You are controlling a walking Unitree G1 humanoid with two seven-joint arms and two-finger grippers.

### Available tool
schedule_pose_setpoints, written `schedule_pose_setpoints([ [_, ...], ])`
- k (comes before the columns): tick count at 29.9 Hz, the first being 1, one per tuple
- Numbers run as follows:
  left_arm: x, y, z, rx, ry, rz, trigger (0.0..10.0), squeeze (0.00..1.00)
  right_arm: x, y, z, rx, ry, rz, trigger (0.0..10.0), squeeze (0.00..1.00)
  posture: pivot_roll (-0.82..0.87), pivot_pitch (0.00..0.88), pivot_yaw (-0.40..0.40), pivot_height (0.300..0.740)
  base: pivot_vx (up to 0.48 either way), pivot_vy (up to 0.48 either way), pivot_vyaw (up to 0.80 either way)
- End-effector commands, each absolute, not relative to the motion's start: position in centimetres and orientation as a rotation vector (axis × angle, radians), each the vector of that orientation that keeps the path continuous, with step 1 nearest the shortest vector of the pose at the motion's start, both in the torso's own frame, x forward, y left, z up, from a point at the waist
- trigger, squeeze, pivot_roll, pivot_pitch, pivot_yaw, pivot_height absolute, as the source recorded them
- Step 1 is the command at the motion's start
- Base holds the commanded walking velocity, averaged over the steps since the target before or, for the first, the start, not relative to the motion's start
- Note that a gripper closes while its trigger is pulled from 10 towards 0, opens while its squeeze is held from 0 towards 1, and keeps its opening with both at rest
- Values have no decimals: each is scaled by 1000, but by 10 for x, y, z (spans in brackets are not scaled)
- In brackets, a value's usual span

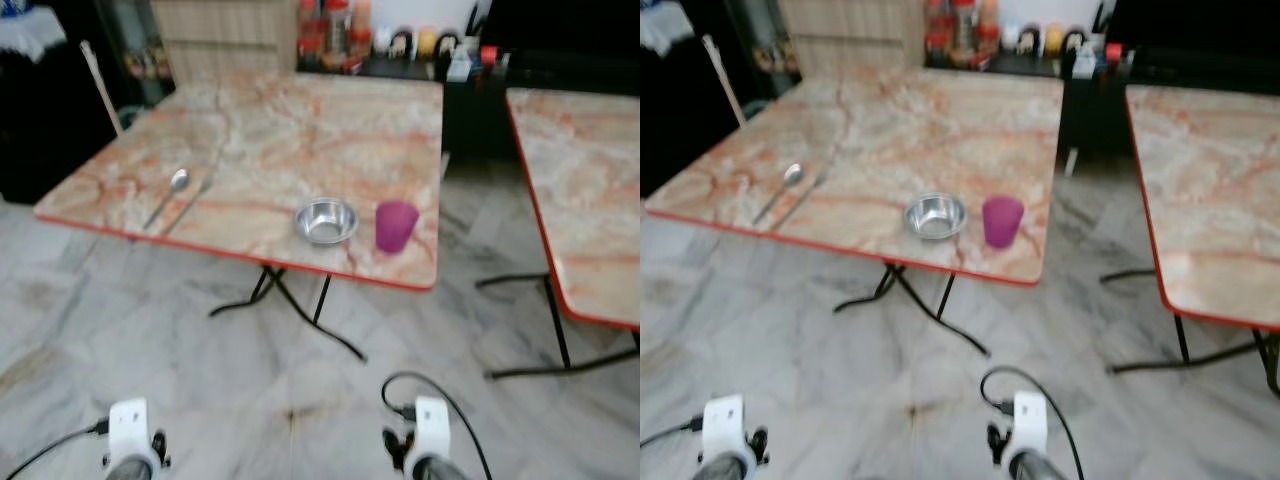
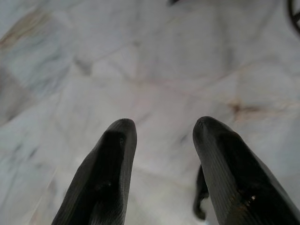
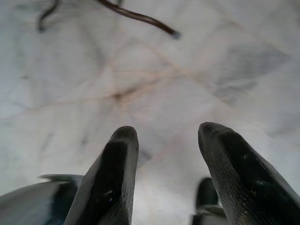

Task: Setting the table

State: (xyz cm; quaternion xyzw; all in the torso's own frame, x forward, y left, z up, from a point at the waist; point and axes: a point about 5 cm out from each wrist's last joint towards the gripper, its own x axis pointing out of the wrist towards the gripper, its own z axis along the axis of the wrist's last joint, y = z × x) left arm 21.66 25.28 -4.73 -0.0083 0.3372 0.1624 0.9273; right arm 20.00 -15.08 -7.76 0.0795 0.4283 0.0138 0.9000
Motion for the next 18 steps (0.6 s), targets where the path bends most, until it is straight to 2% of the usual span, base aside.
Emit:
schedule_pose_setpoints([
  [1, 212, 253, -50, -12, 708, 324, 10000, 0, 196, -151, -80, 177, 898, 15, 10000, 0, 105, 93, 13, 731, 0, 0, 0],
  [13, 210, 239, -56, -7, 754, 226, 10000, 0, 197, -158, -79, 160, 890, -27, 10000, 0, 107, 118, -3, 731, 0, 0, 0],
  [18, 217, 210, -59, 38, 772, 31, 10000, 0, 197, -169, -78, 137, 888, -61, 10000, 0, 100, 124, -16, 731, 0, 0, 0],
])
